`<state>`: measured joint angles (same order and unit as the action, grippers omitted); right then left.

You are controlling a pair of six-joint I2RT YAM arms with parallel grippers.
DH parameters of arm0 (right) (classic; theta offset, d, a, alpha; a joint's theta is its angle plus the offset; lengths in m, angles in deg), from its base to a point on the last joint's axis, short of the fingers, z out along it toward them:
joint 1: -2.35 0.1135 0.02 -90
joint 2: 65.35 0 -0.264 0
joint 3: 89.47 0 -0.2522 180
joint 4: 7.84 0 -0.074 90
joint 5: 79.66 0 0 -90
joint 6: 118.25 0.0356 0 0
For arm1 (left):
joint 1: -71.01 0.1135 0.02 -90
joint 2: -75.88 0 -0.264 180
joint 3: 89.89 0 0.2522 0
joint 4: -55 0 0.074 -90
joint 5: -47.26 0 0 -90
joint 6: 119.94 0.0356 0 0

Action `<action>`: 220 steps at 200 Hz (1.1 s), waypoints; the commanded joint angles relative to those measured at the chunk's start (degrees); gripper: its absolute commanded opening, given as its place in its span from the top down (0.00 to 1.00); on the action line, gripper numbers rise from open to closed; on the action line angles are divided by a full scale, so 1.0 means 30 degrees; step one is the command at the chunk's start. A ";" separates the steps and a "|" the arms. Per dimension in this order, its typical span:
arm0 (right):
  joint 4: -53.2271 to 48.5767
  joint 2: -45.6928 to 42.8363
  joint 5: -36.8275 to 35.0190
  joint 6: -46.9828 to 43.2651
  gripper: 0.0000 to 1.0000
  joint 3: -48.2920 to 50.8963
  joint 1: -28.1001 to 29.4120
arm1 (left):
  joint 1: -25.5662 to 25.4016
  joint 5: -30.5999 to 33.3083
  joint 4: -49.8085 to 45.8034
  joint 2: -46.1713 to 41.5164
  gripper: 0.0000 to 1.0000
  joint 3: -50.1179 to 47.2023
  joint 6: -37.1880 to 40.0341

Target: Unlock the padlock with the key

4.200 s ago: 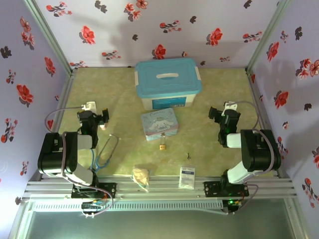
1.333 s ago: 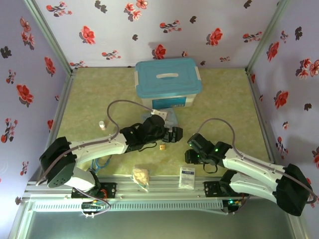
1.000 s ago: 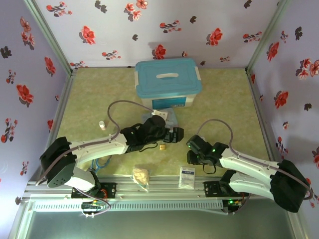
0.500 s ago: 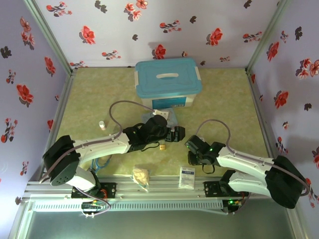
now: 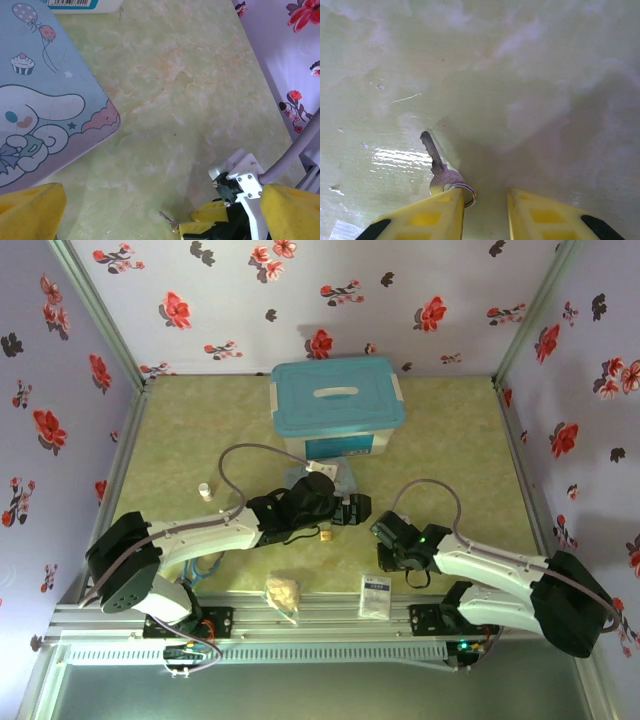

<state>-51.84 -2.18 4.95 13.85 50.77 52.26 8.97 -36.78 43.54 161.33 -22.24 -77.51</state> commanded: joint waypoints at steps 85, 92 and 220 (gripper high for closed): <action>0.1833 0.1107 -0.0304 0.0093 0.70 -0.0269 0.0347 | -0.0091 0.0018 0.0557 0.0174 0.00 -0.0502 -0.0497; 0.1676 0.1219 -0.0452 0.0092 0.70 -0.0269 0.0455 | -0.0091 0.0028 0.0602 0.0202 0.00 -0.0502 -0.0534; -0.0683 0.2023 -0.1085 0.1250 0.70 -0.0382 0.1676 | -0.0075 0.0026 0.1048 0.0207 0.00 -0.0707 -0.0791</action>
<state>-47.85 3.44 1.52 15.73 48.74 56.12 9.01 -36.76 44.72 161.97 -23.92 -79.19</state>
